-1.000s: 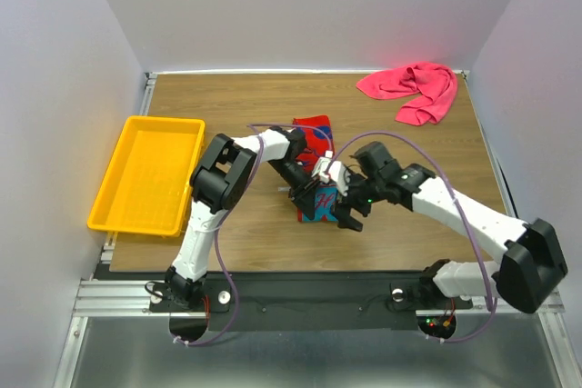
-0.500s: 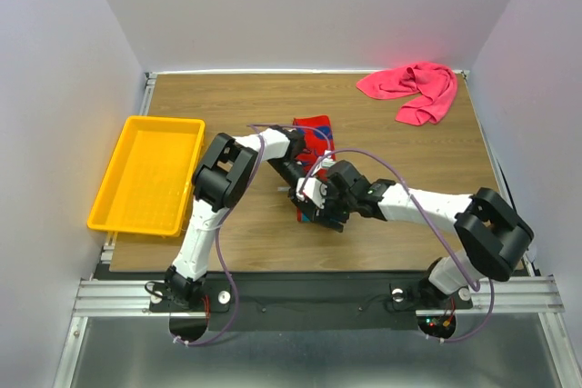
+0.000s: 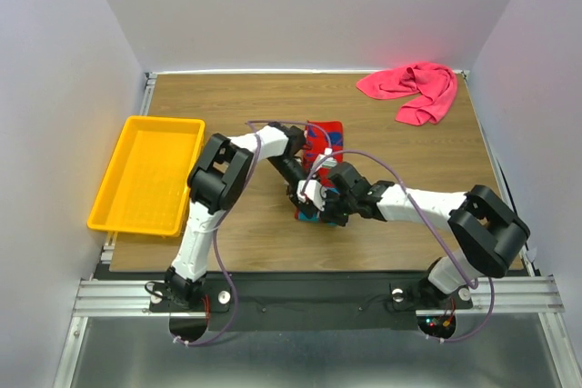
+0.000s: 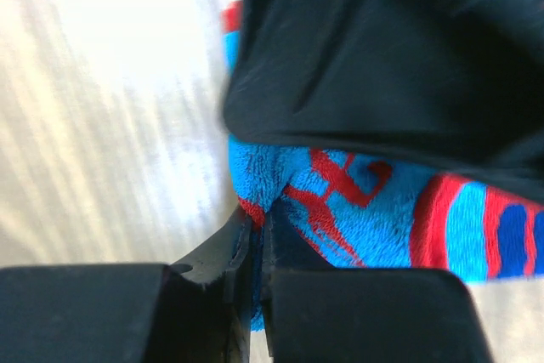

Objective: Roll the towels
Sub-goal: Roll the towel

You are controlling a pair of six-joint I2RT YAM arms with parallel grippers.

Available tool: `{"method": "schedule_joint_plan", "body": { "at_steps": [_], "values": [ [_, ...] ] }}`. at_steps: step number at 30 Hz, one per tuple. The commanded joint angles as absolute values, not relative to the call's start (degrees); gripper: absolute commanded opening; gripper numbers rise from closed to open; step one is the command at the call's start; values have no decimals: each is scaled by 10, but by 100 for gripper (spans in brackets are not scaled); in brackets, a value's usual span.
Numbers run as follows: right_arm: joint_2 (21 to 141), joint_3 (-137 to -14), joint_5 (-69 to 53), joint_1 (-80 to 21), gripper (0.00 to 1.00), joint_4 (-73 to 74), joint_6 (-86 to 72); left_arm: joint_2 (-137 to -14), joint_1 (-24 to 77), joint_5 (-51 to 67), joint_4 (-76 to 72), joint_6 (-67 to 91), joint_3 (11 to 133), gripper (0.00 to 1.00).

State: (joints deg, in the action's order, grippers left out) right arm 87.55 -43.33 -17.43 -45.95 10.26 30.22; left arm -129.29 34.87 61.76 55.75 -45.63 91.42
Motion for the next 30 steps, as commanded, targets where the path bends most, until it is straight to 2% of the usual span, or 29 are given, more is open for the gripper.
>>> {"method": "schedule_joint_plan", "body": {
  "at_steps": [1, 2, 3, 6, 12, 19, 24, 30],
  "values": [
    [853, -448, -273, -454, 1, 163, 266, -1202, 331, 562, 531, -461, 915, 45],
    [853, -451, -282, -455, 0, 179, 263, -1191, 327, 557, 519, -451, 911, 49],
    [853, -453, -294, -453, 1, 185, 258, -1167, 316, 545, 510, -446, 908, 59],
    [857, -458, -331, -440, 1, 201, 246, -1113, 293, 522, 455, -415, 880, 65],
    [896, -497, -411, -389, 1, 220, 216, -1001, 218, 480, 327, -358, 782, 71],
    [1009, -577, -570, -314, 1, 274, 195, -753, 201, 394, 166, -344, 594, 77],
    [1066, -599, -627, -299, 0, 295, 186, -654, 285, 311, 131, -437, 481, 78],
    [1143, -626, -686, -279, 1, 316, 179, -596, 462, 171, 13, -500, 351, 80]
  ]
}}
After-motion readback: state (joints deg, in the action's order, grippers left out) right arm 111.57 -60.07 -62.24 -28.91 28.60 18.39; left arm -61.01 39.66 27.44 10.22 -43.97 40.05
